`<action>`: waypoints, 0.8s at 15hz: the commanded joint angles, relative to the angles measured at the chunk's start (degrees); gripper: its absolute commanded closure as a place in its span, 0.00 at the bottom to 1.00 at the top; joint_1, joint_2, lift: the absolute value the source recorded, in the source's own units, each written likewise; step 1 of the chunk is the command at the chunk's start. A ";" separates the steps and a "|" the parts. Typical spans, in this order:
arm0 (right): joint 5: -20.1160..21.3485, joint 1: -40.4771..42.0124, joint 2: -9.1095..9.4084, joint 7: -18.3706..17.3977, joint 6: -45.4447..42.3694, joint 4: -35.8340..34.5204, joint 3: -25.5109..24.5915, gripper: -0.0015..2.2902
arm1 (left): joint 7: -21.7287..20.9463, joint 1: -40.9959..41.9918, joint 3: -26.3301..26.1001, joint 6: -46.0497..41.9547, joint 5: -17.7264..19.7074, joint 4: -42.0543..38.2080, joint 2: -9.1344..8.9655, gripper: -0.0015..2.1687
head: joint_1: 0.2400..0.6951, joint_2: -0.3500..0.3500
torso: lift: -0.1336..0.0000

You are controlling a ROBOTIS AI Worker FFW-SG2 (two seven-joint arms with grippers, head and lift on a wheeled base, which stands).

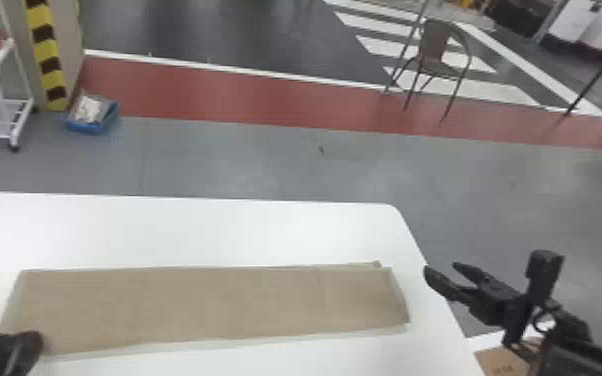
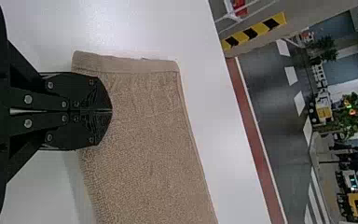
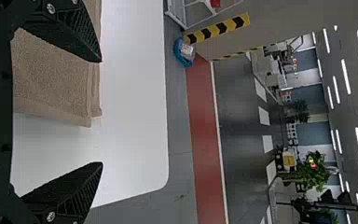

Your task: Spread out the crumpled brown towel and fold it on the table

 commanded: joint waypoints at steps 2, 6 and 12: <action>0.30 -0.52 -0.25 0.09 1.13 0.08 -0.33 0.04 | -0.48 2.09 1.40 -2.03 1.15 -6.23 0.00 0.36 | 1.00 0.00 | 1.00; 1.00 -1.05 -4.12 1.23 -2.74 5.80 -2.44 0.04 | -5.58 -2.48 2.37 1.48 2.73 -8.69 0.17 0.02 | 1.00 0.00 | 1.00; 7.15 -5.44 -9.04 1.49 -21.19 19.77 -1.74 0.05 | -9.62 -11.27 4.30 9.39 3.08 -4.83 0.00 0.02 | 1.00 0.00 | 1.00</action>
